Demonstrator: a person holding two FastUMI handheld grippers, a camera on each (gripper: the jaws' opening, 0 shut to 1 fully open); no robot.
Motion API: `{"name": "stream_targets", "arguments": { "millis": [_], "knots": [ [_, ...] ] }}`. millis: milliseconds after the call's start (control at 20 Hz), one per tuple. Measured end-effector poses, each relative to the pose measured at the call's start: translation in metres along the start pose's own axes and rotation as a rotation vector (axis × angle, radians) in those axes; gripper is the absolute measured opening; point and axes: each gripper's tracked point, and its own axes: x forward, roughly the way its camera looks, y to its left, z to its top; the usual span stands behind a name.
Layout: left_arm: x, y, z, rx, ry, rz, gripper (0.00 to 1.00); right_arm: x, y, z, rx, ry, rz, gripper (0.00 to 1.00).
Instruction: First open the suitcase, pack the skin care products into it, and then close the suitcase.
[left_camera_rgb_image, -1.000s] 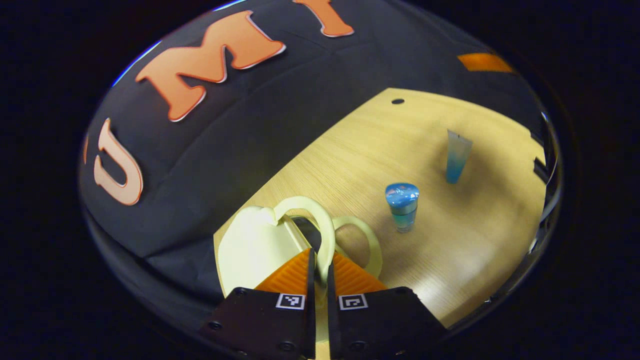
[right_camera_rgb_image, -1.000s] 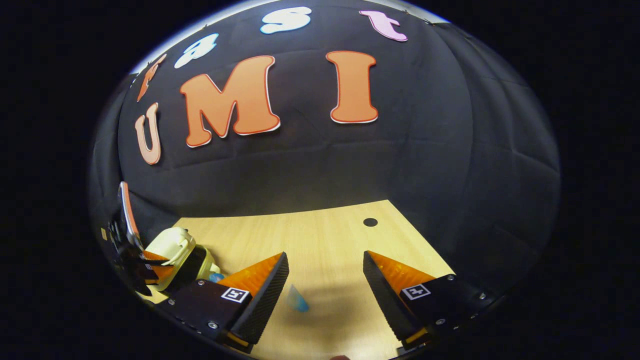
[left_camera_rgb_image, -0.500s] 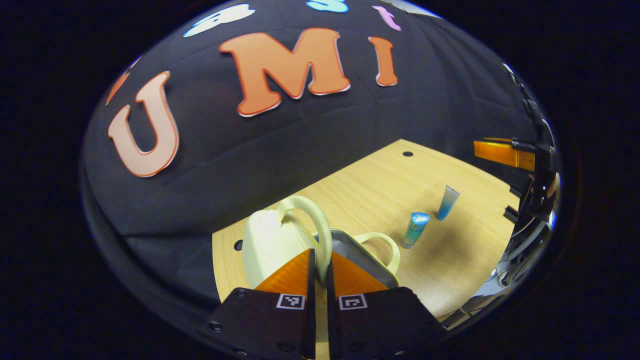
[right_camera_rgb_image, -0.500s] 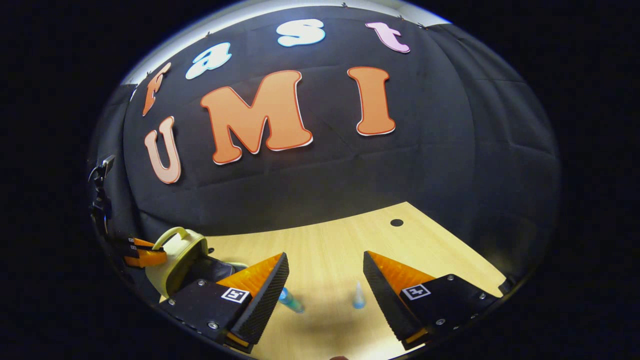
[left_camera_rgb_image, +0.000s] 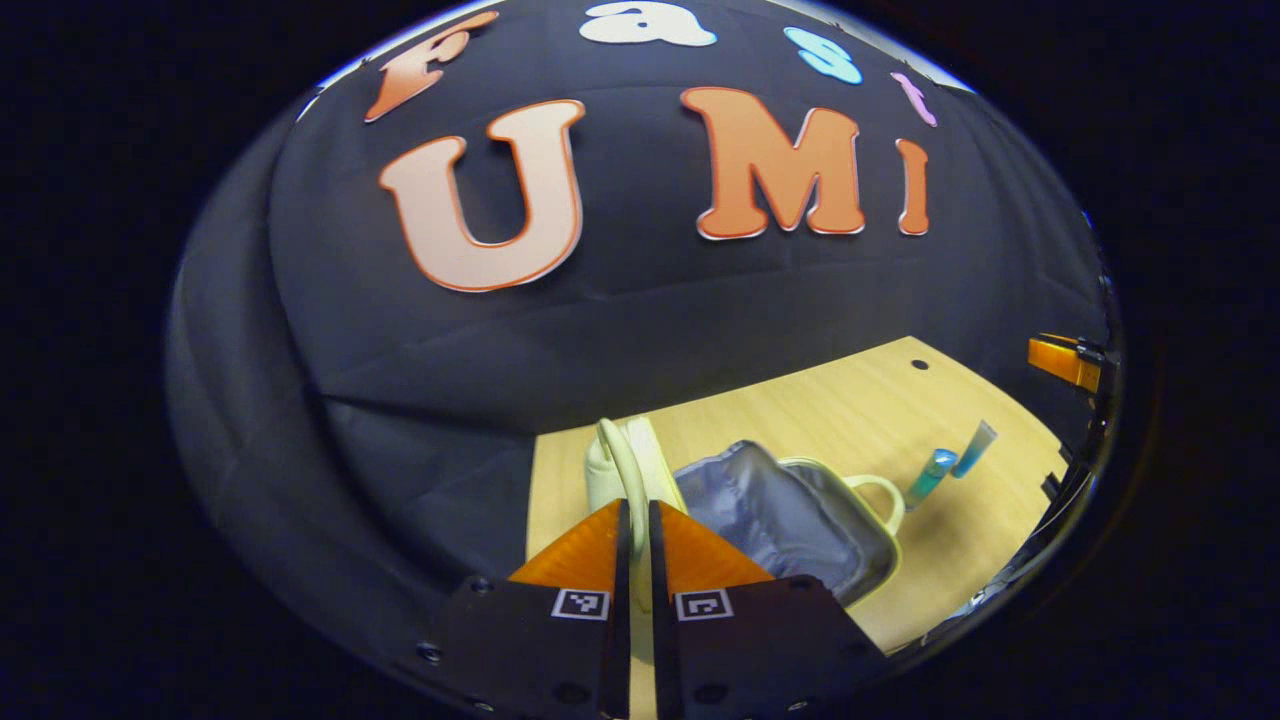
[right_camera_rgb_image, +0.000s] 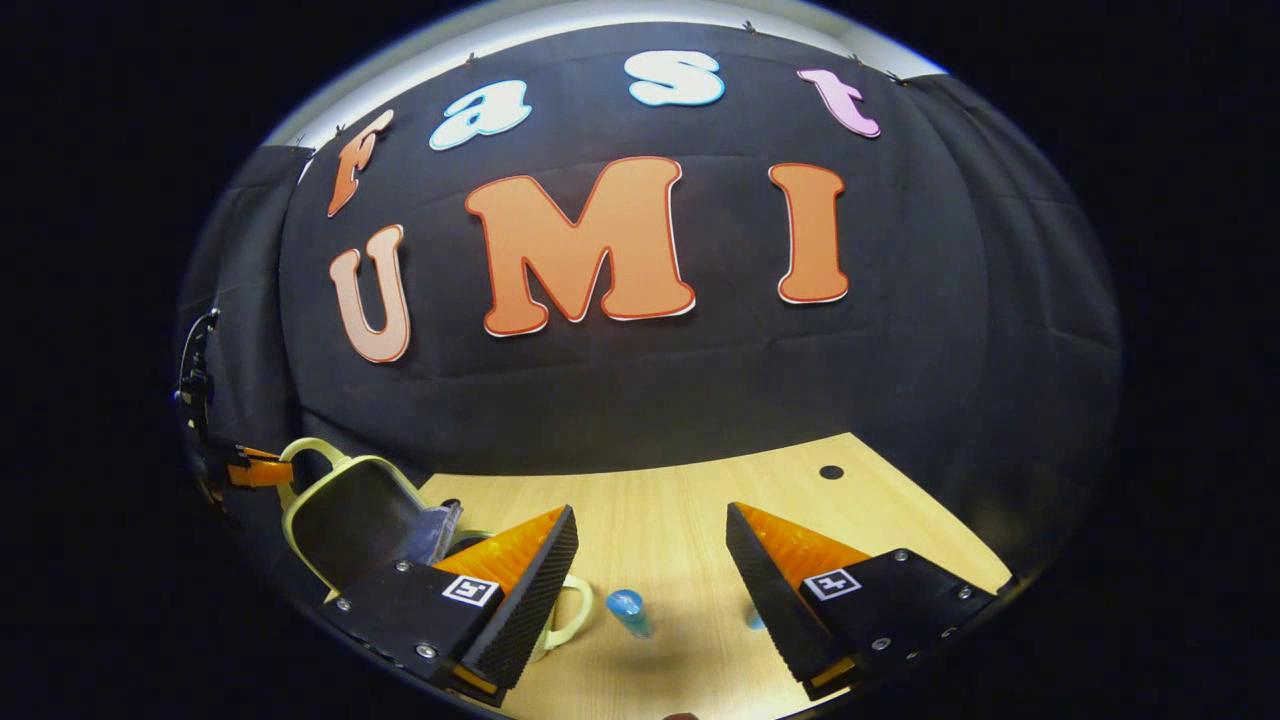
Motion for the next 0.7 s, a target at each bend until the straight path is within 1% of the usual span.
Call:
{"name": "stream_targets", "arguments": {
  "millis": [150,250,300,400,450,500,550,600,650,700],
  "knots": [
    [0.006,0.033,-0.025,-0.021,0.026,0.053,0.10,0.004,0.012,-0.004,0.011,0.014,0.018,0.95],
    [0.020,0.063,-0.057,-0.036,0.086,0.108,0.10,0.005,0.015,-0.007,0.020,0.026,0.017,0.95],
    [0.028,0.077,-0.072,-0.068,0.112,0.128,0.10,0.006,0.015,-0.010,0.019,0.035,0.015,0.95],
    [0.047,0.090,-0.100,-0.135,0.154,0.145,0.10,0.008,0.014,-0.013,0.008,0.053,0.004,0.95],
    [0.057,0.089,-0.114,-0.171,0.162,0.122,0.10,0.009,0.012,-0.015,0.005,0.063,-0.002,0.95],
    [0.068,0.089,-0.129,-0.210,0.145,0.091,0.10,0.012,0.012,-0.017,0.003,0.073,-0.008,0.95],
    [0.077,0.092,-0.138,-0.226,0.130,0.076,0.08,0.013,0.012,-0.022,0.003,0.086,-0.013,0.95],
    [0.079,0.104,-0.152,-0.232,0.153,0.091,0.08,0.015,0.012,-0.024,0.006,0.097,-0.017,0.95],
    [0.077,0.107,-0.168,-0.244,0.203,0.115,0.05,0.016,0.014,-0.026,0.008,0.103,-0.015,0.95],
    [0.080,0.105,-0.180,-0.266,0.233,0.115,0.05,0.017,0.016,-0.026,0.009,0.103,-0.012,0.95]
  ]
}}
